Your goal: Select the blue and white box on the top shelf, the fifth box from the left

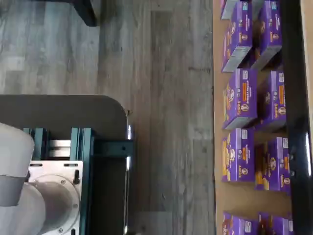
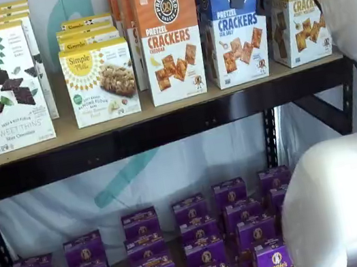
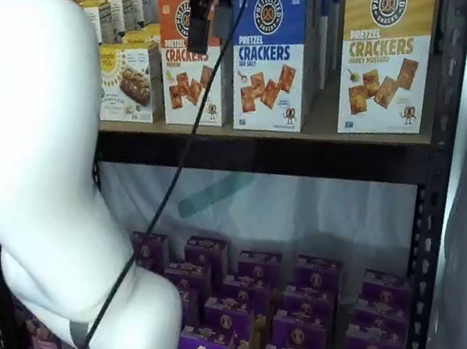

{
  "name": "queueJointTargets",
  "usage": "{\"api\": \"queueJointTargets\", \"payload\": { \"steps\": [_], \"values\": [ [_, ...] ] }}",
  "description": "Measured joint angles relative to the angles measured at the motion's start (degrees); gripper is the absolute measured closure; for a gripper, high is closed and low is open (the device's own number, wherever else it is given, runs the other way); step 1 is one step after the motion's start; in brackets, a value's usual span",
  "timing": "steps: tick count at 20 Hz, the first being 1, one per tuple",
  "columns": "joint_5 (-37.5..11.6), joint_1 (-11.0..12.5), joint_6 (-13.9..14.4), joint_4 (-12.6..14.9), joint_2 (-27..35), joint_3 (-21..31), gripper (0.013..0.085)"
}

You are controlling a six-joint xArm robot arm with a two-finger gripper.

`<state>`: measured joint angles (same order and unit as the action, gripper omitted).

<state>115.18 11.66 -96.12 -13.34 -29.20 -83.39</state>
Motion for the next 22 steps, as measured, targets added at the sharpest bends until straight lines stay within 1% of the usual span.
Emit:
{"api": "queueJointTargets", "payload": {
  "steps": [1,2,3,5,7,9,11,15,19,22],
  "values": [
    [-0.92,-0.58,0.2,0.84,-0.4,0.54,0.013],
    [-3.11,-2.08,0.72,2.73,-1.27,1.97,0.013],
    [-4.62,-3.04,1.14,3.76,-1.82,3.04,0.013],
    [-6.28,-3.75,1.63,4.18,-2.22,4.34,0.013],
    [-7.5,-3.55,1.77,3.09,-2.54,5.33,0.013],
    [-8.56,-2.8,1.67,1.3,-2.87,5.99,0.013],
    [-9.43,-0.99,1.2,-2.24,-2.98,6.1,0.013],
    [-8.94,2.61,0.35,-8.47,-2.22,4.47,0.013],
    [-10.27,5.82,-0.35,-13.66,-2.3,3.98,0.013],
    [-10.75,8.08,-0.83,-17.05,-1.91,3.25,0.013]
  ]
}}
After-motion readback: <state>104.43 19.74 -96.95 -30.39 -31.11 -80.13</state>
